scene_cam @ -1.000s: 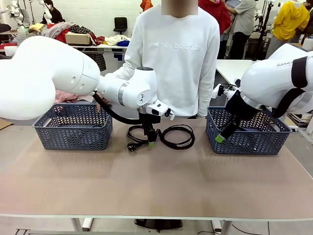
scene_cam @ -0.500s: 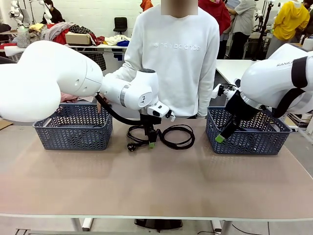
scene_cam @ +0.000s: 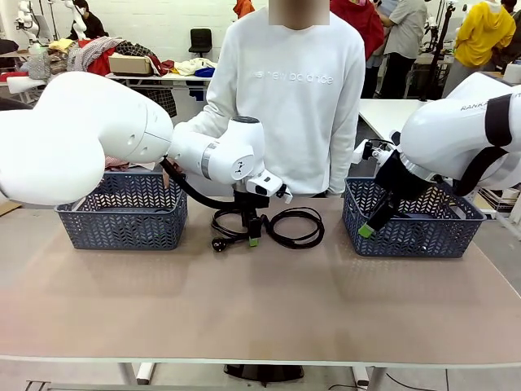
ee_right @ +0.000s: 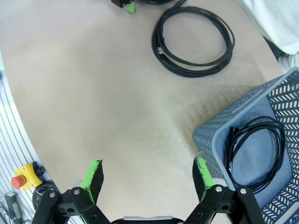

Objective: Organize the cables according to human instructions.
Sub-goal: Pick up a bundle of cables and place it in the basket indicated by the human.

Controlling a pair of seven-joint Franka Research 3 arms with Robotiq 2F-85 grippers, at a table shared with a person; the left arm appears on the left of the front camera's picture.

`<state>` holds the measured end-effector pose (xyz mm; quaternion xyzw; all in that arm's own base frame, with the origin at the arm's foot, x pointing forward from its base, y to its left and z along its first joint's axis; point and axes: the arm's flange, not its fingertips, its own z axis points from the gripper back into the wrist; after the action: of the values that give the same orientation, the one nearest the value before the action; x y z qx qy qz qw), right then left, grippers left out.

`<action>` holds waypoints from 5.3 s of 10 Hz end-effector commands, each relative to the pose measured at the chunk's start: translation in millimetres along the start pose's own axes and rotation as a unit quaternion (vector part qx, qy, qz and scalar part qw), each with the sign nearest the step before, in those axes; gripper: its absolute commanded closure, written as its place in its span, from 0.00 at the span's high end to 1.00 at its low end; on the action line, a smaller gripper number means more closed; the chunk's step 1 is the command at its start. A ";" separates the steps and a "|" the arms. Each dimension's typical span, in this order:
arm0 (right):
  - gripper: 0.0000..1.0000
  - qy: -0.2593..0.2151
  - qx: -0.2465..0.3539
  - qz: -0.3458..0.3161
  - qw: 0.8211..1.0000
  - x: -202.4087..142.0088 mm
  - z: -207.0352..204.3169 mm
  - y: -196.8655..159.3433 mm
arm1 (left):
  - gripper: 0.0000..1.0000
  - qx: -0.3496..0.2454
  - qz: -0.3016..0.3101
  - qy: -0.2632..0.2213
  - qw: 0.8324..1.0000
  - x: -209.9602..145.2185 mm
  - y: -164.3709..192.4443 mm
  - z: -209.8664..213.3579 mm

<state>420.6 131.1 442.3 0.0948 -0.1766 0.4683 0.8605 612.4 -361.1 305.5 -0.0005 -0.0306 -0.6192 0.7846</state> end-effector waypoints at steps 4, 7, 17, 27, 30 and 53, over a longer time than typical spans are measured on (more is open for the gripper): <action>1.00 -0.001 -0.001 0.000 1.000 2.6 0.9 -0.2 | 0.66 -0.003 0.008 0.007 1.000 0.2 3.5 3.9; 1.00 -0.001 -0.001 0.000 1.000 2.6 0.9 -0.2 | 0.34 0.002 0.021 0.009 1.000 -0.8 2.7 7.1; 1.00 -0.001 -0.001 0.000 1.000 2.6 0.9 -0.2 | 0.00 0.030 0.072 0.002 0.997 -14.3 -23.2 112.6; 1.00 -0.001 -0.001 0.000 1.000 2.6 0.9 -0.2 | 0.00 0.048 -0.145 0.001 0.988 -142.8 -42.9 234.6; 1.00 -0.001 -0.001 0.000 1.000 2.6 0.9 -0.2 | 0.00 0.061 -0.126 -0.019 0.990 -173.3 -44.9 231.5; 1.00 -0.001 -0.001 0.000 1.000 2.6 0.9 -0.2 | 0.15 0.088 -0.186 0.018 0.978 -283.8 12.7 187.1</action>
<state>420.5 131.8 442.6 0.0952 -0.1769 0.4691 0.8600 544.3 -75.7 473.4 0.0841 -0.0615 -0.7449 0.6590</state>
